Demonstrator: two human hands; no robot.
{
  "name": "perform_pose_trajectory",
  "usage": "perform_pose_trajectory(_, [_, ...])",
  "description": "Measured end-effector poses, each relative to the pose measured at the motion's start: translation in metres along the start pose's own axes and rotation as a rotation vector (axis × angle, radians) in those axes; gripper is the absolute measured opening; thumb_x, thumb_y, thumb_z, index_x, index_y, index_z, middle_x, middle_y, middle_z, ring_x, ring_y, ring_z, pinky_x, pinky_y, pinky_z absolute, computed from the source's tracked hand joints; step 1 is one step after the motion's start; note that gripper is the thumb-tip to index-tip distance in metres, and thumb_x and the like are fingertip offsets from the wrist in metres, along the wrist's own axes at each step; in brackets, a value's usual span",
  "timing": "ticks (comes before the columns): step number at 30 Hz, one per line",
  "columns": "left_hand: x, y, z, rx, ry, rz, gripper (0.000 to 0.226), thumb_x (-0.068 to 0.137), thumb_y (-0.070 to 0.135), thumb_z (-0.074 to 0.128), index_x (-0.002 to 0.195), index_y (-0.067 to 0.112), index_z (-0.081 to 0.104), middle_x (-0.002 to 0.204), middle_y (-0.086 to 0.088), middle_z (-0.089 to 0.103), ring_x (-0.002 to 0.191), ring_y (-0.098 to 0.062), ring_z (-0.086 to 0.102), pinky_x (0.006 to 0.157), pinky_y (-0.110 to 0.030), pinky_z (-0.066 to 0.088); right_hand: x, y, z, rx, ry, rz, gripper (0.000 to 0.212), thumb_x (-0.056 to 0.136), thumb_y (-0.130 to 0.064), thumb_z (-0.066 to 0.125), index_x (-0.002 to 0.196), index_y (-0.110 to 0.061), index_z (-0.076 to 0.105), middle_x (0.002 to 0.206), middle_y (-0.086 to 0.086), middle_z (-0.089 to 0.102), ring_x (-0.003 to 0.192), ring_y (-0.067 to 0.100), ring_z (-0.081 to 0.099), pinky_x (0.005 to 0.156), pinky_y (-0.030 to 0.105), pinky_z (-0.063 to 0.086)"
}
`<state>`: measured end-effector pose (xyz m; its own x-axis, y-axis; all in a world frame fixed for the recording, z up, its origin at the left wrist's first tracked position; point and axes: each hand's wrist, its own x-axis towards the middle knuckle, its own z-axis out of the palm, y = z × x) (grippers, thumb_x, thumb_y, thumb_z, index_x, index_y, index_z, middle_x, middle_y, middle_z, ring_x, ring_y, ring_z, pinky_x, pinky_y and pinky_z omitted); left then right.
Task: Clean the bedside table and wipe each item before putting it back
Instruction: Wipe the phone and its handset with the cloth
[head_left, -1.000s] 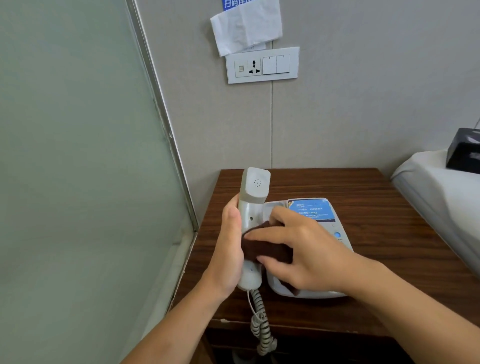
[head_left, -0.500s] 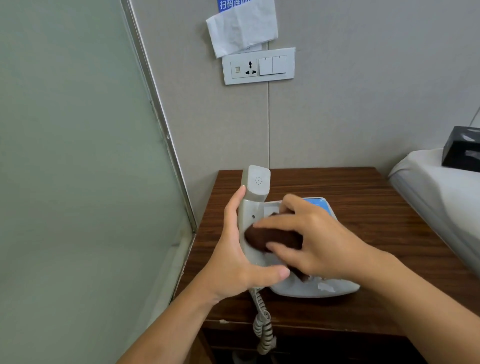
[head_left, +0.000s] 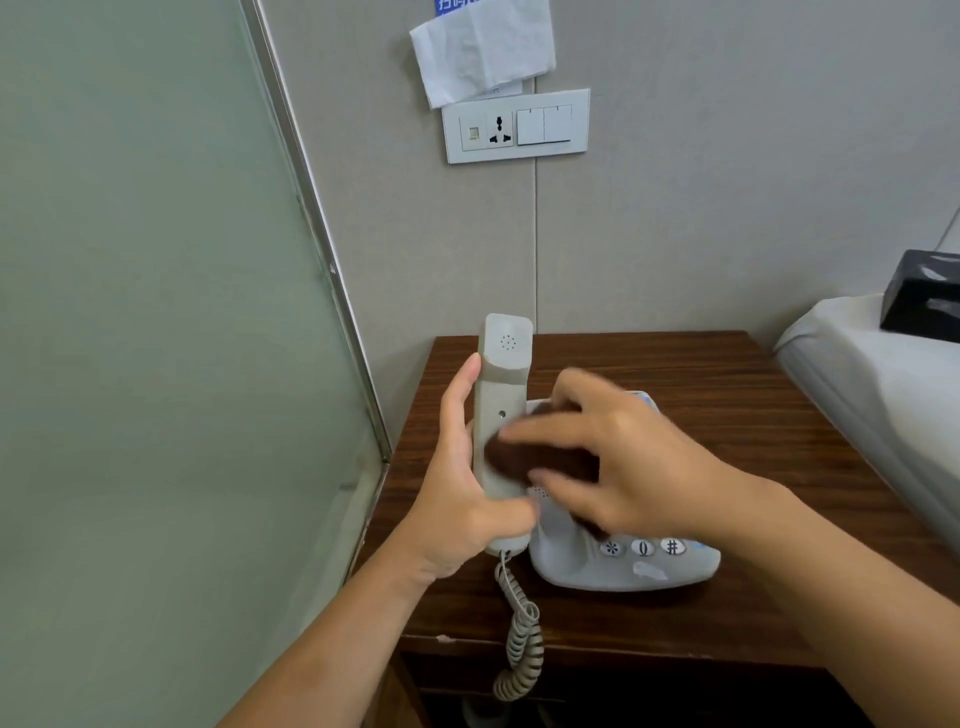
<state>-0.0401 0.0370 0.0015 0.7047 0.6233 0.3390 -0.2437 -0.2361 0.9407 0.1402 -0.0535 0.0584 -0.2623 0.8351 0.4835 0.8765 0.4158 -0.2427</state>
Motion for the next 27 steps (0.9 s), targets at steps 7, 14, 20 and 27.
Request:
perform_pose_trajectory(7, [0.005,0.000,-0.001,-0.045,0.039,0.001,0.126,0.070,-0.018,0.070,0.159,0.050,0.012,0.131,-0.008,0.059,0.091,-0.024,0.062,0.077,-0.036,0.055,0.011,0.013,0.002,-0.102,0.171,0.156,0.041,0.089,-0.034,0.071,0.130,-0.031,0.069,0.095,0.000,0.045,0.081,0.014,0.047,0.069,0.033,0.050])
perform_pose_trajectory(14, [0.001,0.003,0.002,-0.108,0.029,-0.042,0.127,0.066,-0.012,0.074,0.158,0.052,0.015,0.140,-0.012,0.056,0.101,-0.024,0.065,0.080,-0.033,0.055,0.025,0.004,0.002,-0.037,0.120,0.128,0.038,0.087,-0.037,0.068,0.125,-0.034,0.072,0.093,0.001,0.048,0.080,0.015,0.052,0.071,0.033,0.049])
perform_pose_trajectory(20, [0.002,0.001,-0.007,-0.204,0.060,-0.099,0.124,0.065,-0.022,0.061,0.153,0.058,0.023,0.140,-0.010,0.062,0.110,-0.029,0.066,0.079,-0.041,0.056,0.015,-0.013,0.009,0.061,0.001,0.030,0.037,0.089,-0.034,0.070,0.126,-0.036,0.070,0.094,-0.008,0.043,0.084,0.007,0.050,0.075,0.023,0.044])
perform_pose_trajectory(27, [0.003,0.006,-0.025,-0.018,0.084,-0.106,0.129,0.062,-0.010,0.078,0.151,0.063,0.020,0.137,-0.005,0.059,0.083,-0.026,0.060,0.074,-0.039,0.056,-0.013,0.036,-0.030,-0.109,0.243,0.381,0.037,0.086,-0.037,0.071,0.123,-0.037,0.071,0.092,-0.011,0.050,0.082,0.001,0.053,0.070,0.012,0.036])
